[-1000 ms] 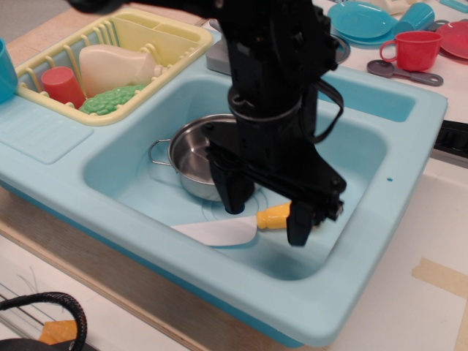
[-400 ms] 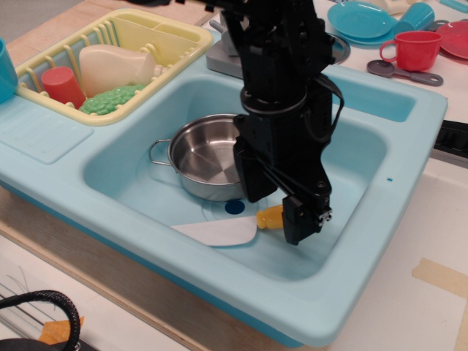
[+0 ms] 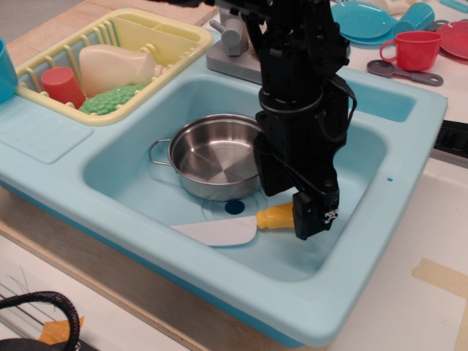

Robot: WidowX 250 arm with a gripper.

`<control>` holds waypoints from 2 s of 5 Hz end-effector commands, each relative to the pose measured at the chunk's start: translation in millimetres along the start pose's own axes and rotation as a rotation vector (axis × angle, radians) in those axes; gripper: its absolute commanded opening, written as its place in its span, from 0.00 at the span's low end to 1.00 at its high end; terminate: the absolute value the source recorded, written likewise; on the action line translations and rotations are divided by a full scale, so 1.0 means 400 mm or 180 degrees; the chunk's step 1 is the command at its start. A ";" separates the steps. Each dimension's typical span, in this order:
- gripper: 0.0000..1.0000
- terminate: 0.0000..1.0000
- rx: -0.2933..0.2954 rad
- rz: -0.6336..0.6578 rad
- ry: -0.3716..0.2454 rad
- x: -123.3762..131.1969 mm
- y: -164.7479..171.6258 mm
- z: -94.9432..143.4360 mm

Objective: Put knife in pot or pan

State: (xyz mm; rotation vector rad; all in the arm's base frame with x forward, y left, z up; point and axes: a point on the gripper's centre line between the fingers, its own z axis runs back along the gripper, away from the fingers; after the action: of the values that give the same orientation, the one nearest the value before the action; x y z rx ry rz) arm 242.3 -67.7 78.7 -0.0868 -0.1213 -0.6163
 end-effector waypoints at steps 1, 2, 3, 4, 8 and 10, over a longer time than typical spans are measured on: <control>1.00 0.00 0.0017 -0.0121 -0.0122 0.019 0.025 0.004; 1.00 0.00 0.0000 -0.0097 -0.0171 0.013 0.028 -0.008; 1.00 0.00 -0.0139 -0.0050 -0.0160 0.009 0.039 -0.029; 1.00 0.00 -0.0259 -0.0017 -0.0179 0.011 0.048 -0.047; 0.00 0.00 -0.0030 0.0319 -0.0063 0.020 0.009 0.000; 0.00 0.00 -0.0075 0.0273 0.0157 0.073 0.028 0.058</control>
State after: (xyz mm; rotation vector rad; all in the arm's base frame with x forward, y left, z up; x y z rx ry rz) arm 267.9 -69.3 105.2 -0.0807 -0.0110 -0.5358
